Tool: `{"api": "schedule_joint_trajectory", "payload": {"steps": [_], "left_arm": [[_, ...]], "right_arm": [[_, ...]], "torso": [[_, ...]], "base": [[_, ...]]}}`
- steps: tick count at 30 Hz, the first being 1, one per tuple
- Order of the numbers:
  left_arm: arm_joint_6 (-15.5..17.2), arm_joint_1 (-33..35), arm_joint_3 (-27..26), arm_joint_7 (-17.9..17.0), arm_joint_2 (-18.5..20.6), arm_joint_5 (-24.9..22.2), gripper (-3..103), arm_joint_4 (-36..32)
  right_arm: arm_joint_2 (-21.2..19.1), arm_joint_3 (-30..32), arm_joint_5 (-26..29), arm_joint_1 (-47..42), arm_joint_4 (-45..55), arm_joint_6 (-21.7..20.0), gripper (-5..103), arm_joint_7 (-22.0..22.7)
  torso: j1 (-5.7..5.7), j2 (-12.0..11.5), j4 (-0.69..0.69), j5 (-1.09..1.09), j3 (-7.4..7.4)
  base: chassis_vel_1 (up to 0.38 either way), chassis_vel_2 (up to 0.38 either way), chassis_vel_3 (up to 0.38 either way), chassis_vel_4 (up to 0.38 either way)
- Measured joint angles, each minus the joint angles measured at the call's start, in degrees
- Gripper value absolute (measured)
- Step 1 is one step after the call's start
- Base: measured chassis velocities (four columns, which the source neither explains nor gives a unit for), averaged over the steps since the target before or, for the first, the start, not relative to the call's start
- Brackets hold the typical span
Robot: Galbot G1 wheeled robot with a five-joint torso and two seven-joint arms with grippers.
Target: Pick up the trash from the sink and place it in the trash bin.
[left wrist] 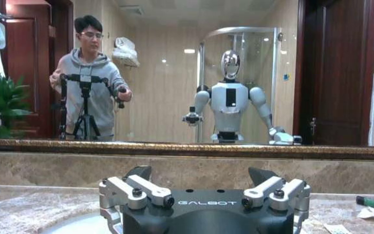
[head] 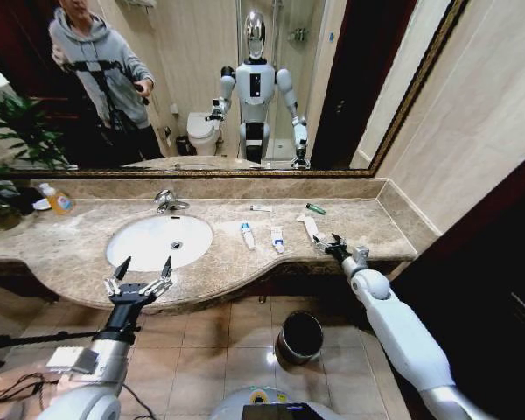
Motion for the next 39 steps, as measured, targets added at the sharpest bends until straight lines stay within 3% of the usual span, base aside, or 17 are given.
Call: {"api": "schedule_joint_trajectory", "payload": {"steps": [9, 14, 17, 20, 29, 36, 39], "left_arm": [[0.0, 0.0, 0.0, 0.0, 0.0, 0.0, 100, 0.0], [0.0, 0.0, 0.0, 0.0, 0.0, 0.0, 100, 0.0], [0.0, 0.0, 0.0, 0.0, 0.0, 0.0, 100, 0.0], [0.0, 0.0, 0.0, 0.0, 0.0, 0.0, 100, 0.0], [0.0, 0.0, 0.0, 0.0, 0.0, 0.0, 100, 0.0], [0.0, 0.0, 0.0, 0.0, 0.0, 0.0, 100, 0.0], [0.0, 0.0, 0.0, 0.0, 0.0, 0.0, 100, 0.0]], "right_arm": [[1.0, 0.1, -1.0, -0.3, 0.7, 0.9, 35, 0.3], [1.0, 0.5, -1.2, -0.7, 1.2, 1.0, 24, 0.8], [1.0, 1.2, -1.2, -1.6, 2.3, 1.1, 8, 1.2], [0.8, 2.1, -1.1, -2.5, 3.5, 1.1, 1, 1.5], [-1.4, 7.0, 0.9, -7.9, 11.1, 1.0, 0, 1.8], [-2.7, 14.8, 2.7, -19.5, 22.2, 1.6, 0, 2.1], [-1.4, 17.2, 1.7, -25.2, 25.9, 3.0, 0, 2.9]], "torso": [[0.0, 0.0, 0.0, 0.0, 0.0], [0.0, 0.0, 0.0, 0.01, 0.0], [0.0, 0.0, 0.0, 0.01, 0.0], [0.0, 0.0, 0.0, 0.01, 0.0], [0.0, 0.0, 0.01, 0.0, 0.0], [0.0, 0.0, 0.01, 0.02, 0.0], [0.0, 0.0, 0.0, -0.01, -0.01]], "base": [[0.0, 0.0, 0.0, 0.0], [0.0, 0.0, 0.0, 0.0], [0.0, 0.0, 0.0, 0.0], [0.0, 0.0, 0.0, 0.0], [0.0, 0.0, 0.0, 0.0], [0.0, 0.0, 0.0, 0.0], [0.0, 0.0, 0.0, 0.0]]}}
